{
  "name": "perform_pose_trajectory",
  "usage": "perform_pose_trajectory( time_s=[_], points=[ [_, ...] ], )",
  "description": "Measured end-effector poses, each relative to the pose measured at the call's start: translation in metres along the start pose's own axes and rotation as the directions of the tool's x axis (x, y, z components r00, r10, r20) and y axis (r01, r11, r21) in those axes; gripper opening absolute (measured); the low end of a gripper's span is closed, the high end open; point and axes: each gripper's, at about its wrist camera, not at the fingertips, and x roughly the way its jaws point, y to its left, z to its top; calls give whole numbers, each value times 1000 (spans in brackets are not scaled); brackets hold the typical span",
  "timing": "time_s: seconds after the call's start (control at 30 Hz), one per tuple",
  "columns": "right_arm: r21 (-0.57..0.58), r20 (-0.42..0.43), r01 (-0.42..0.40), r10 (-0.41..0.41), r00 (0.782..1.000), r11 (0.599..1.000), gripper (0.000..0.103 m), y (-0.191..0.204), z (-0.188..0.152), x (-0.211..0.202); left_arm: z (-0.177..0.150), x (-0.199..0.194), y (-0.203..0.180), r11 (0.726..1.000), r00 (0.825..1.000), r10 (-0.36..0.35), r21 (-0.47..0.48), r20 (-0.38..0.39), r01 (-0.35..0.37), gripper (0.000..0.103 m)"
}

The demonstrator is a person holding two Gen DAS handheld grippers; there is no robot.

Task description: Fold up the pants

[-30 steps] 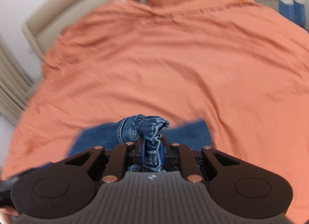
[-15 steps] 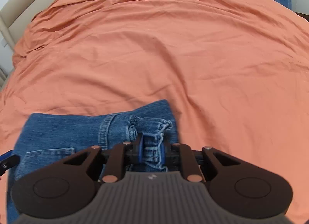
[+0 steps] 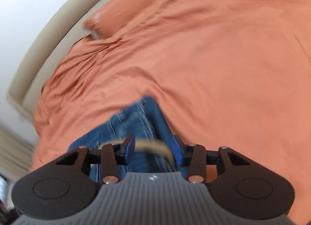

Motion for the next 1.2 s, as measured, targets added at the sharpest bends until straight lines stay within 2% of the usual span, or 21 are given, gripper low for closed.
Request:
perform_pose_trajectory(
  time_s=[0.1, 0.17, 0.3, 0.33, 0.37, 0.4, 0.5, 0.6, 0.67, 0.77, 0.87, 1.03, 1.07, 1.13, 1.2],
  points=[
    [145, -68, -68, 79, 995, 987, 40, -25, -14, 7, -7, 1, -4, 1000, 1000, 12, -14, -23, -12, 54],
    [214, -113, -115, 142, 984, 970, 40, -35, -19, 21, -11, 5, -5, 1000, 999, 9, -25, -43, -10, 52],
    [283, -120, -150, 190, 974, 947, 40, -46, -19, 43, -18, 12, -10, 1000, 997, 20, -18, -73, -21, 49],
    [287, -116, -161, 201, 973, 944, 36, -46, -17, 45, -17, 14, -11, 1000, 996, 27, -12, -80, -28, 49],
    [262, -105, -163, 196, 975, 951, 29, -43, -17, 42, -18, 16, -13, 999, 996, 37, -7, -87, -38, 49],
    [212, -91, -158, 180, 979, 964, 15, -37, -15, 38, -17, 18, -14, 999, 994, 47, -6, -96, -48, 48],
    [3, -37, -168, 168, 985, 986, 10, -9, -15, 18, -17, 26, -18, 996, 988, 84, 18, -129, -83, 42],
    [-212, -25, -40, 35, 999, 976, 8, 11, -20, 11, -18, 34, -23, 989, 979, 134, 78, -154, -123, 40],
    [-180, -64, -5, -7, 998, 984, 8, 3, -19, 23, -19, 38, -24, 988, 976, 139, 94, -168, -125, 40],
    [-104, -102, -2, -9, 995, 995, 7, -14, -16, 32, -20, 39, -24, 988, 975, 137, 94, -173, -122, 41],
    [-182, -81, 28, -44, 996, 983, 7, -9, -20, 35, -19, 28, -25, 986, 979, 143, 108, -143, -128, 42],
    [-220, -52, 9, -21, 998, 975, 11, -4, -24, 26, -22, -16, -19, 984, 986, 140, 124, -94, -128, 44],
    [-237, -30, 18, -26, 999, 971, 13, -1, -25, 21, -24, -27, -18, 985, 987, 134, 117, -87, -123, 49],
    [-322, 78, 101, -80, 994, 941, 35, 8, -32, -1, -31, -45, -15, 990, 990, 117, 89, -79, -110, 60],
    [-395, 162, 142, -84, 983, 907, 36, 19, -35, -13, -43, -58, -14, 994, 991, 94, 57, -91, -89, 63]
  ],
)
